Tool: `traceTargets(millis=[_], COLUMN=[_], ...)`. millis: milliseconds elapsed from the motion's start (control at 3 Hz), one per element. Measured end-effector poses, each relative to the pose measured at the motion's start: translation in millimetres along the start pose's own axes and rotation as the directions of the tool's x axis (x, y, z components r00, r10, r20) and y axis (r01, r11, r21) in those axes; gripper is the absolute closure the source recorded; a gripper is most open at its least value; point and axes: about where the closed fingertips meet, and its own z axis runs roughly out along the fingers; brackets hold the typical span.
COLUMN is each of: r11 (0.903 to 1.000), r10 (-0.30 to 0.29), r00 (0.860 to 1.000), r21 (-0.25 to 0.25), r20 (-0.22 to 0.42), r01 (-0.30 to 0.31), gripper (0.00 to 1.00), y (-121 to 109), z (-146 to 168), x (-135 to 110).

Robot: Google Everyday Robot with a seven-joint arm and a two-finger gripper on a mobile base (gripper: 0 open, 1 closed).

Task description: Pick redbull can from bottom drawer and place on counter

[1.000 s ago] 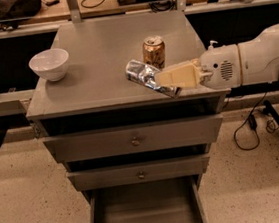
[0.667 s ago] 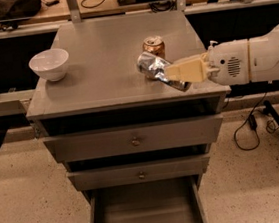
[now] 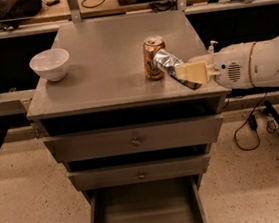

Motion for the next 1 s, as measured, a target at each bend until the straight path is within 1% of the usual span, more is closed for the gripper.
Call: traceTargets(millis=[333,667,1000], r11=[0.9999,0.9996,0.9960], r10=[-0.006,-0.010,-0.006], r00=[1.000,1.000,1.000], r21=[0.009,-0.026,-0.089], r20=[0.006,-0.002,-0.016], r01=[0.006,0.010,0.005], gripper=[1.00,1.00,1.00], y=[3.0,26.6,55.7], z=[2.0,0.4,-5.9], x=[-0.3,-2.8,-8.8])
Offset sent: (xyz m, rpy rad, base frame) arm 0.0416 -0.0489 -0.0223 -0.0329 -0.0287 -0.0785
